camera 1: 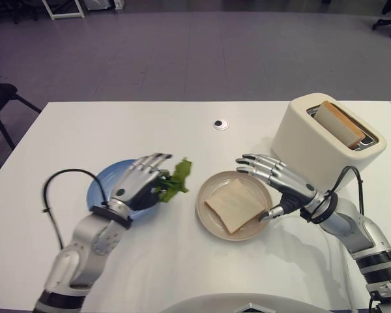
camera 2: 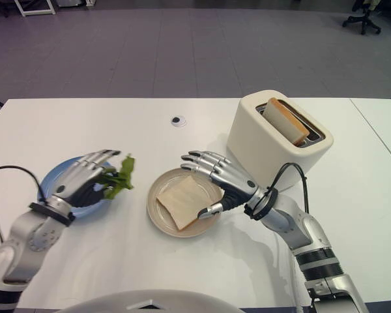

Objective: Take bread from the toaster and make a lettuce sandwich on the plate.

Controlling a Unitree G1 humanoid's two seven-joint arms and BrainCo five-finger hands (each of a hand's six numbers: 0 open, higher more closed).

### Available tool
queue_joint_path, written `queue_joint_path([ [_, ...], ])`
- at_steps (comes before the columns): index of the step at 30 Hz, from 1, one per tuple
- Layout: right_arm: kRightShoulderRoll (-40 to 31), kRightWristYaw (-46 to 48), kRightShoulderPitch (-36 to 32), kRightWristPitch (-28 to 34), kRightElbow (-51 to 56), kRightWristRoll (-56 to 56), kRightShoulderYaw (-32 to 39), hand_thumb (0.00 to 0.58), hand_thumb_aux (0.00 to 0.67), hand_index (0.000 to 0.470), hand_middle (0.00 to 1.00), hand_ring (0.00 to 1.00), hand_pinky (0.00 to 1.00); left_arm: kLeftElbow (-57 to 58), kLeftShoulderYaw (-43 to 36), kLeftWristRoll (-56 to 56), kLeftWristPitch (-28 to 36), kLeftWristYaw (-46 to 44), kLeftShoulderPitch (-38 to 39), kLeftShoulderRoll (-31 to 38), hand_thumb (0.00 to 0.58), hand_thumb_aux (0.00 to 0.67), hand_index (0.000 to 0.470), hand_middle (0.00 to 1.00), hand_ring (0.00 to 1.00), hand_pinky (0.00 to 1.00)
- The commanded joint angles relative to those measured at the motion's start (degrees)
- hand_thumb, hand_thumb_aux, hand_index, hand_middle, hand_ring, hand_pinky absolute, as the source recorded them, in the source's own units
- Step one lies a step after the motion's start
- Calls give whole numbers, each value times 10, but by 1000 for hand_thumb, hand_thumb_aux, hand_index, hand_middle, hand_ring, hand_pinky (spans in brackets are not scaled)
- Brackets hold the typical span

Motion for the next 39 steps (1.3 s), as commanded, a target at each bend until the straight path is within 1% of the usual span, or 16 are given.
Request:
queue_joint_path([
  [1, 4, -3, -8, 20, 15, 21, -24, 0, 0, 0, 0, 0, 0, 43, -71, 34, -8, -32, -65, -32, 580, 670, 470, 0, 0, 0],
  [3, 7, -6, -12, 27, 25, 21, -30, 0, 0, 0, 0, 0, 0, 80, -117, 56, -13, -54, -106, -54, 580, 670, 470, 0, 0, 0],
  [5, 10, -8, -13, 29, 27, 20, -31, 0, 0, 0, 0, 0, 0, 103, -147, 69, -15, -66, -133, -72, 580, 670, 470, 0, 0, 0],
  [12, 16, -8, -11, 28, 24, 16, -29, 0, 0, 0, 0, 0, 0, 137, -182, 93, -12, -69, -162, -94, 580, 670, 470, 0, 0, 0],
  [13, 16, -8, -10, 27, 25, 15, -28, 0, 0, 0, 0, 0, 0, 139, -185, 98, -11, -69, -165, -96, 577, 623, 437, 0, 0, 0],
  [14, 17, -7, -10, 27, 24, 15, -27, 0, 0, 0, 0, 0, 0, 140, -187, 102, -9, -70, -167, -96, 552, 523, 367, 0, 0, 0],
  [15, 17, -6, -10, 26, 23, 15, -26, 0, 0, 0, 0, 0, 0, 142, -188, 105, -7, -68, -167, -95, 251, 166, 116, 0, 0, 0],
  [16, 17, -6, -10, 26, 23, 15, -26, 0, 0, 0, 0, 0, 0, 143, -188, 107, -5, -66, -166, -94, 0, 0, 0, 0, 0, 0],
  [22, 17, -4, -8, 22, 24, 13, -22, 0, 0, 0, 0, 0, 0, 126, -169, 119, 0, -64, -164, -72, 0, 0, 0, 0, 0, 0],
  [29, 11, -1, -10, 21, 20, 15, -25, 0, 0, 0, 0, 0, 0, 59, -136, 108, 11, -82, -148, -48, 0, 0, 0, 0, 0, 0],
  [31, -4, -2, -13, 30, -2, 19, -53, 0, 0, 0, 0, 0, 0, 11, -107, 60, 11, -76, -105, -52, 0, 0, 0, 0, 0, 0],
  [33, -33, -6, -24, 51, -41, 15, -108, 0, 0, 0, 0, 0, 0, -33, -65, -28, 1, -53, -39, -71, 0, 0, 0, 0, 0, 0],
  [35, -62, 0, -44, 82, -55, 29, -160, 0, 0, 0, 0, 0, 0, -50, -19, -115, -19, -30, 24, -86, 0, 0, 0, 0, 0, 0],
  [37, -97, 12, -67, 116, -24, 31, -191, 0, 0, 0, 0, 0, 0, -48, 31, -193, -38, -12, 78, -99, 0, 0, 0, 0, 0, 0],
  [39, -134, 37, -62, 160, 28, 25, -207, 0, 0, 0, 0, 0, 0, -39, 66, -290, -54, -6, 106, -125, 0, 0, 0, 0, 0, 0],
])
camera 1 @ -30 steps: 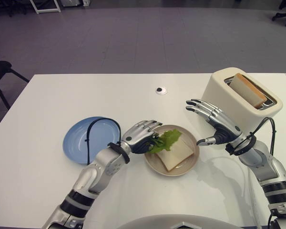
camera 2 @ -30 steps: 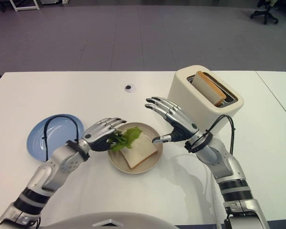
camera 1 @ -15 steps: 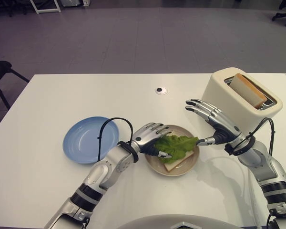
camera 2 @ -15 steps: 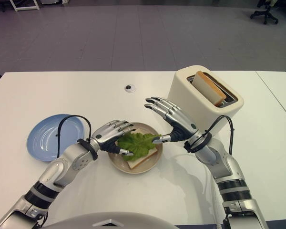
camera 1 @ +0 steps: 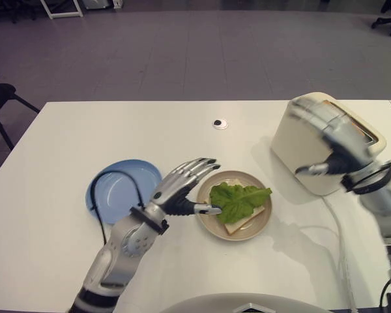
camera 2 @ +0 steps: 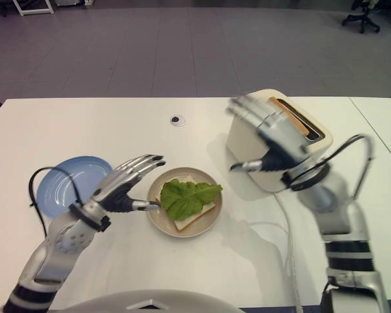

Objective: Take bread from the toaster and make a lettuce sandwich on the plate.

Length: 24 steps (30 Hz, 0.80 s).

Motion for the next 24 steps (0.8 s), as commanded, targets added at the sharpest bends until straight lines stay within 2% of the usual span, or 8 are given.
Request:
queue_joint_path([
  [1, -65, 41, 3, 70, 91, -4, -30, 0, 0, 0, 0, 0, 0, 16, 59, -159, -25, 9, 53, -43, 0, 0, 0, 0, 0, 0],
  [7, -100, 35, -7, 106, 204, -29, -2, 0, 0, 0, 0, 0, 0, 59, 32, -178, -56, -2, 51, -63, 0, 0, 0, 0, 0, 0],
  [8, -99, 38, -4, 106, 212, -25, 6, 198, 126, 88, 0, 0, 0, 65, 28, -176, -60, -4, 49, -64, 0, 0, 0, 0, 0, 0],
  [9, -97, 41, -2, 105, 217, -21, 13, 420, 318, 223, 0, 0, 0, 69, 25, -173, -63, -6, 48, -64, 0, 0, 0, 0, 0, 0],
  [10, -95, 43, -1, 103, 220, -18, 19, 449, 352, 247, 0, 0, 0, 72, 24, -171, -65, -7, 47, -64, 0, 0, 0, 0, 0, 0],
  [13, -88, 51, -2, 94, 215, -1, 33, 578, 631, 442, 0, 0, 0, 73, 26, -172, -72, -9, 50, -63, 0, 0, 0, 0, 0, 0],
  [15, -86, 51, -4, 92, 214, 4, 40, 580, 670, 470, 0, 0, 0, 75, 26, -170, -75, -10, 52, -63, 0, 0, 0, 0, 0, 0],
  [24, -56, 19, -34, 96, 179, 81, -2, 580, 670, 470, 0, 0, 0, 82, 27, -165, -79, -12, 54, -61, 0, 0, 0, 0, 0, 0],
])
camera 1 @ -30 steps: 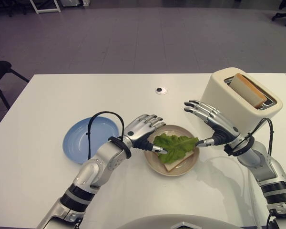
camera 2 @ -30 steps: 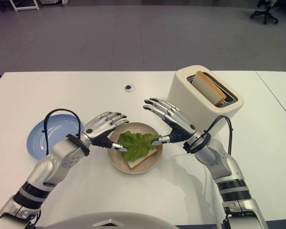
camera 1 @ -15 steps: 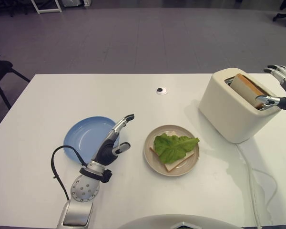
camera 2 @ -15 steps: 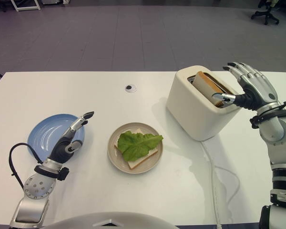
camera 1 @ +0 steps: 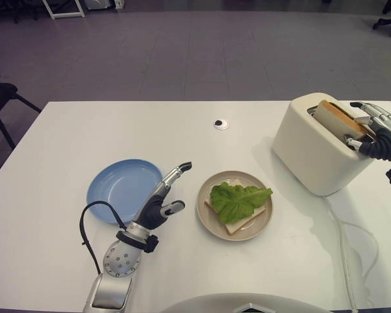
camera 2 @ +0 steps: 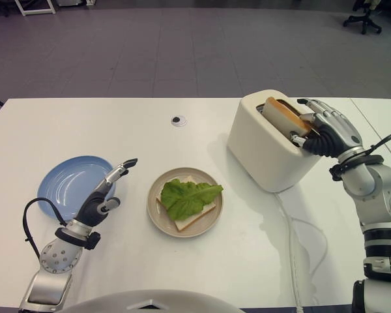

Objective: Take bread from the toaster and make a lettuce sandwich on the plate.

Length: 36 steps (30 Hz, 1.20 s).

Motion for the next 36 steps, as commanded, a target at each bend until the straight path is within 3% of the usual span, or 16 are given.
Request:
queue_joint_path([
  [1, 17, -5, -33, 20, -20, 64, -41, 580, 670, 470, 0, 0, 0, 9, 0, 6, -2, -6, 1, 4, 0, 0, 0, 0, 0, 0],
  [6, 38, 24, -70, 29, -74, 209, -106, 580, 670, 470, 0, 0, 0, 15, 2, 3, -3, -7, 1, 4, 0, 0, 0, 0, 0, 0],
  [15, 80, 196, 13, 27, -268, 332, -8, 580, 670, 470, 0, 0, 0, 16, 7, -5, -6, -8, 6, 2, 0, 0, 0, 0, 0, 0],
  [19, 118, 193, 31, 23, -268, 236, 56, 580, 670, 470, 0, 0, 0, 17, 5, -5, -6, -9, 5, 0, 0, 0, 0, 0, 0, 0],
  [26, 198, 79, -6, 28, -185, 21, 131, 580, 670, 470, 0, 0, 0, 18, -10, -2, -8, -13, 5, -7, 0, 0, 0, 0, 0, 0],
  [36, 185, 0, 32, -91, -181, -133, 206, 580, 670, 470, 0, 0, 0, 3, -20, 2, -2, -15, 16, -11, 0, 0, 0, 0, 0, 0],
])
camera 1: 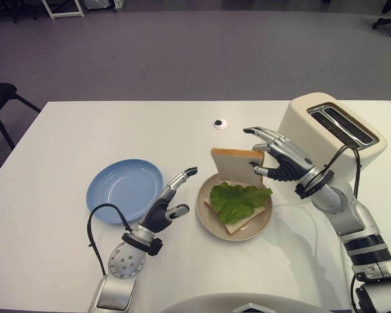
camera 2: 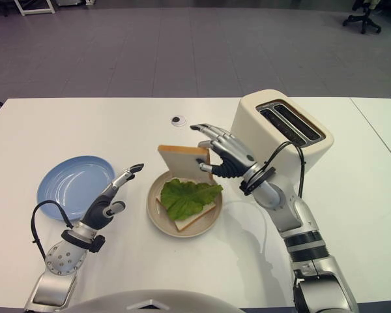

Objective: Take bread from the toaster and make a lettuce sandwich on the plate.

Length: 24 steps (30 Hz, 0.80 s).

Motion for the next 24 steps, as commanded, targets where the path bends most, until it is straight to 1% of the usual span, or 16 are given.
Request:
queue_joint_path([
  [1, -22, -18, 39, -58, -34, -41, 24, 580, 670, 470, 0, 0, 0, -10, -4, 3, 10, -4, 8, -1, 0, 0, 0, 0, 0, 0],
  [4, -49, -23, 65, -103, -49, -46, 25, 580, 670, 470, 0, 0, 0, -13, -6, 4, 13, -4, 11, -1, 0, 0, 0, 0, 0, 0],
  [8, -78, -26, 76, -148, -37, -70, 33, 580, 665, 466, 0, 0, 0, -15, -7, 7, 16, -5, 11, 0, 0, 0, 0, 0, 0, 0],
  [9, -84, -26, 77, -157, -31, -78, 37, 579, 641, 450, 0, 0, 0, -14, -7, 9, 16, -5, 10, 1, 0, 0, 0, 0, 0, 0],
  [11, -94, -27, 74, -172, -14, -92, 43, 549, 515, 361, 0, 0, 0, -12, -11, 19, 16, -6, 8, 3, 0, 0, 0, 0, 0, 0],
  [13, -100, -30, 68, -180, 0, -103, 47, 458, 363, 254, 0, 0, 0, -9, -15, 27, 14, -7, 7, 5, 0, 0, 0, 0, 0, 0],
  [14, -102, -30, 66, -184, 5, -107, 49, 45, 26, 18, 0, 0, 0, -9, -17, 30, 14, -8, 7, 5, 0, 0, 0, 0, 0, 0],
  [15, -104, -30, 63, -187, 7, -112, 51, 0, 0, 0, 0, 0, 0, -9, -20, 34, 14, -9, 6, 6, 0, 0, 0, 0, 0, 0],
  [18, -106, -29, 61, -191, 12, -119, 55, 0, 0, 0, 0, 0, 0, -14, -34, 51, 10, -18, 9, 13, 0, 0, 0, 0, 0, 0],
  [24, -106, -21, 60, -191, 16, -115, 64, 0, 0, 0, 0, 0, 0, -27, -81, 146, -20, -43, 21, 56, 0, 0, 0, 0, 0, 0],
])
